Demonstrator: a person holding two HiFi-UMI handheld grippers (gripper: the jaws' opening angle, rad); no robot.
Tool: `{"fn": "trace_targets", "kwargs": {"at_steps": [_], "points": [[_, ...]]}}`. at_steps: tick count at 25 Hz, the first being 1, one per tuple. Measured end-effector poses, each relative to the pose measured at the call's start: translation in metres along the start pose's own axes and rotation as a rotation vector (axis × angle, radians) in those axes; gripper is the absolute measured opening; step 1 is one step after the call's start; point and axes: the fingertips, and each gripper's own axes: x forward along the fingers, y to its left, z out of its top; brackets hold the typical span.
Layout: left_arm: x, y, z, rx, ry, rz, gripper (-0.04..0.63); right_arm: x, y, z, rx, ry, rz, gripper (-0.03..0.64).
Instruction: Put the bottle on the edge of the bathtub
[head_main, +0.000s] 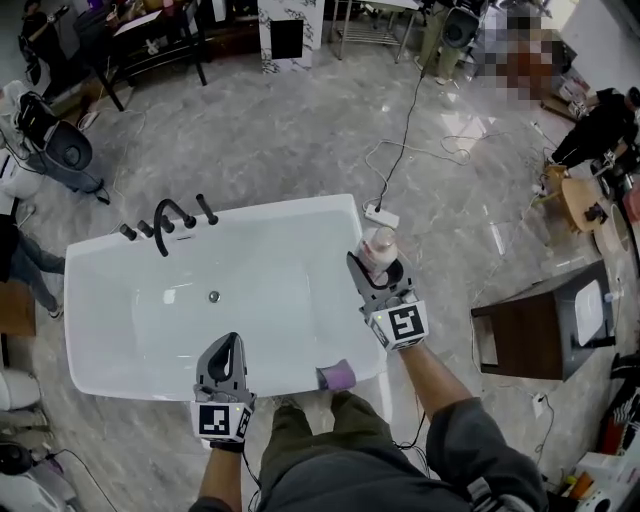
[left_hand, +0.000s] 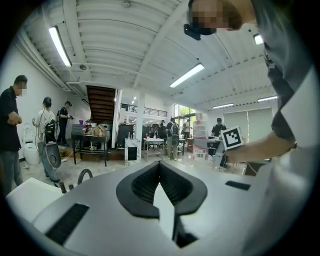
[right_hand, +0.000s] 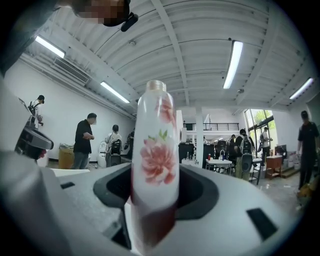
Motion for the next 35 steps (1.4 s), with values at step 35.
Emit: {"fn": "trace_targets", "kwargs": {"at_steps": [35], "points": [[0.195,0.057,-0.191,0.028,0.115,-0.016,-0.002,0.251,-0.082,-0.29,-0.003,0.061,-0.021,0.232]]}}
